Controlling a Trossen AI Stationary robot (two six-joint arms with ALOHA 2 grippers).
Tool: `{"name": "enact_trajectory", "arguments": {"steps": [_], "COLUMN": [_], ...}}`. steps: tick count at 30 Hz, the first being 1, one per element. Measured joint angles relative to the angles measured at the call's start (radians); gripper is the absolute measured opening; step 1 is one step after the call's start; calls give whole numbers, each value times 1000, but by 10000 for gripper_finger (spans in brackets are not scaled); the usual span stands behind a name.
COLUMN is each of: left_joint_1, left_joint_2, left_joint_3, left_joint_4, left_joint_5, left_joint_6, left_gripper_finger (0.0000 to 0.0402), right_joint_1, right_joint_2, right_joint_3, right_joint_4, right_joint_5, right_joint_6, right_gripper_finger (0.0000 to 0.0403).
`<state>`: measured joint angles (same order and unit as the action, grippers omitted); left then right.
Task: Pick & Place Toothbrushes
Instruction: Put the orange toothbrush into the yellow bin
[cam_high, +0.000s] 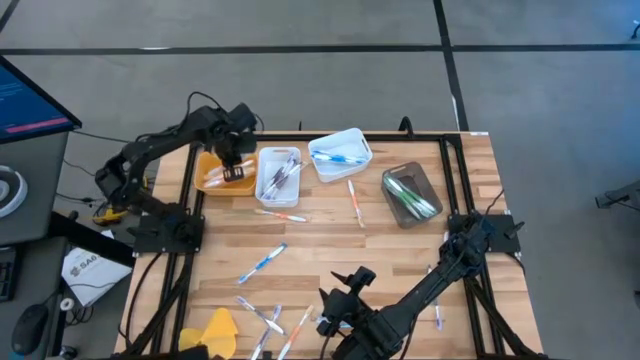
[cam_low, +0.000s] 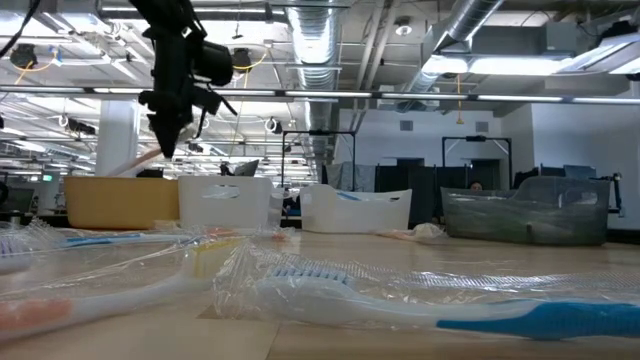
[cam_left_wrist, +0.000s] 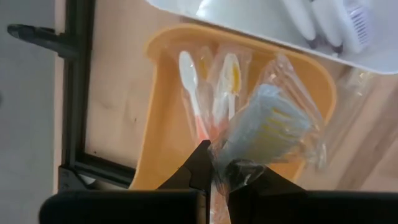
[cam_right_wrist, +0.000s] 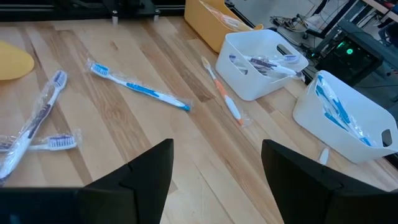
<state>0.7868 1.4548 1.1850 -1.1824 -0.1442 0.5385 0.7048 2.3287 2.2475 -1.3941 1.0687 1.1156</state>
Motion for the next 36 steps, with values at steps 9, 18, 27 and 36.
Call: {"name": "enact_trajectory", "arguments": {"steps": [9, 18, 27, 36], "left_joint_1": [6, 43, 97, 101], "left_joint_2": [78, 81, 77, 77], "left_joint_3": [-5, -5, -3, -3], "left_joint_4": [8, 16, 17, 37], "left_joint_5": [-1, 21, 22, 22], "left_joint_6": [9, -1, 5, -41], "left_gripper_finger": [15, 26, 25, 24], "right_joint_1": [0, 0, 0, 0], "right_joint_2": [0, 0, 0, 0], "right_joint_3": [0, 0, 0, 1], "right_joint_4": [0, 8, 25, 38], "right_joint_5": [1, 0, -25, -25], "right_joint_6": [0, 0, 2, 2], "right_gripper_finger": [238, 238, 238, 238]}}
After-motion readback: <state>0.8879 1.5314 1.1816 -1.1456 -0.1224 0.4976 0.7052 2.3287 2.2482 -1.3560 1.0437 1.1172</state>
